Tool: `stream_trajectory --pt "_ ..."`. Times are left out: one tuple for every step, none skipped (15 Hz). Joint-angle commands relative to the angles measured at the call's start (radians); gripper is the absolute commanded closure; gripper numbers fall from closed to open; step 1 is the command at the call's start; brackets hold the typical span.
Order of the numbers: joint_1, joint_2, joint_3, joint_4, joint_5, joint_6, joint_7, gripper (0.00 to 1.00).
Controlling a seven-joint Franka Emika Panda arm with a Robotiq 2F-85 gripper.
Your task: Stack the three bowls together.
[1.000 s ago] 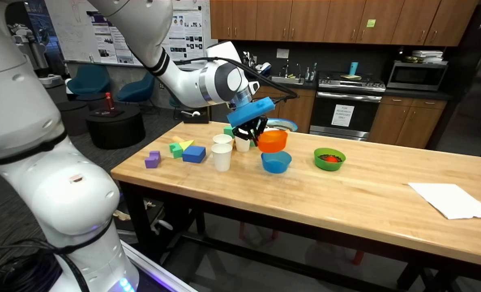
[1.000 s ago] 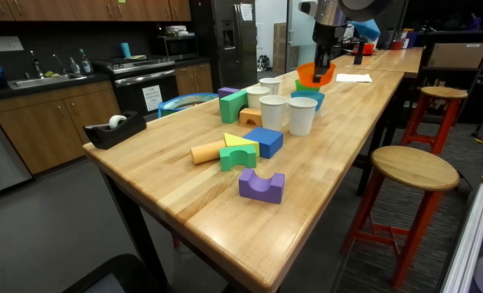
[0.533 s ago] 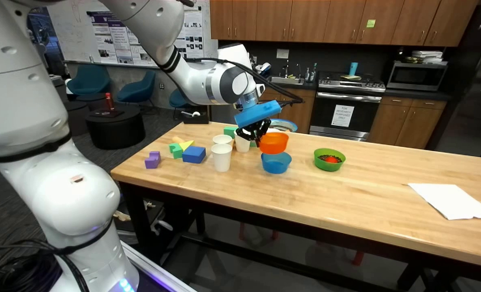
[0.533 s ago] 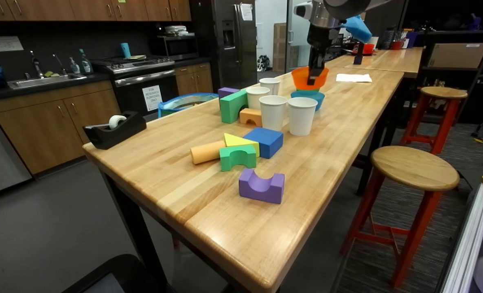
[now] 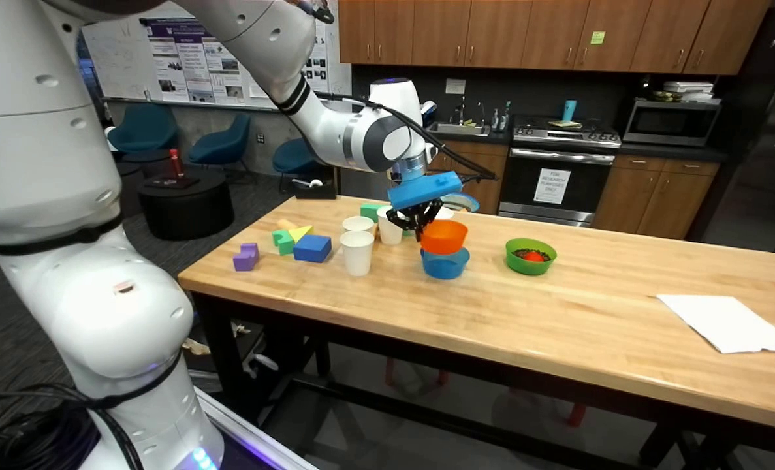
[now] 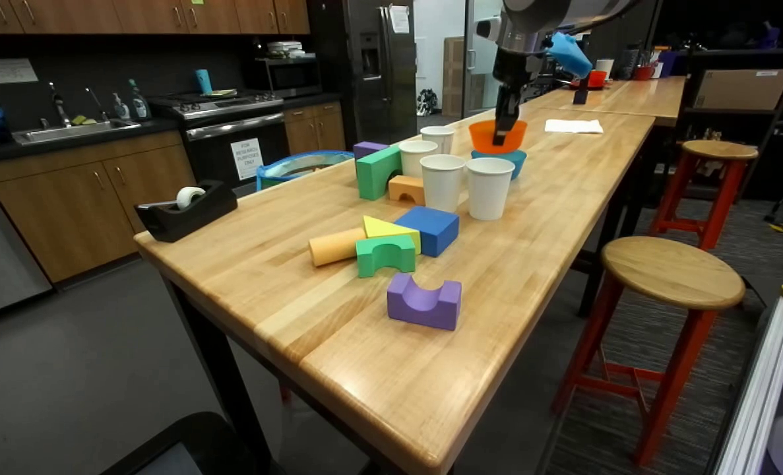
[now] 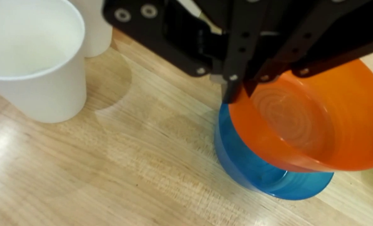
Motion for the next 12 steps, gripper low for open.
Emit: stream_trajectory --pt "-0.011 0.025 0.0 0.036 0.054 -0.029 -0.055 0.99" --pt "-0.014 0.029 0.0 0.04 0.062 -0.032 -0.064 0.99" --pt "-0.018 0.033 0.0 0.043 0.073 -0.035 -0.07 0.99" --pt "-0.021 0.037 0.0 0.045 0.08 -0.036 -0.076 0.99" --pt "-0.024 0.04 0.0 0.047 0.089 -0.04 -0.084 0.99" --pt "-0.027 0.044 0.0 0.049 0.095 -0.041 -0.088 0.99" --pt "-0.03 0.048 0.001 0.05 0.103 -0.042 -0.093 0.99" --pt "-0.033 0.052 0.001 0.052 0.109 -0.044 -0.099 0.99" --pt "-0.036 0.057 0.001 0.053 0.115 -0.047 -0.104 0.99" --pt "-0.038 0.061 0.002 0.055 0.12 -0.05 -0.106 0.99" --pt "-0.041 0.065 0.003 0.056 0.123 -0.053 -0.112 0.99" --pt "-0.043 0.068 0.004 0.057 0.125 -0.053 -0.116 0.99"
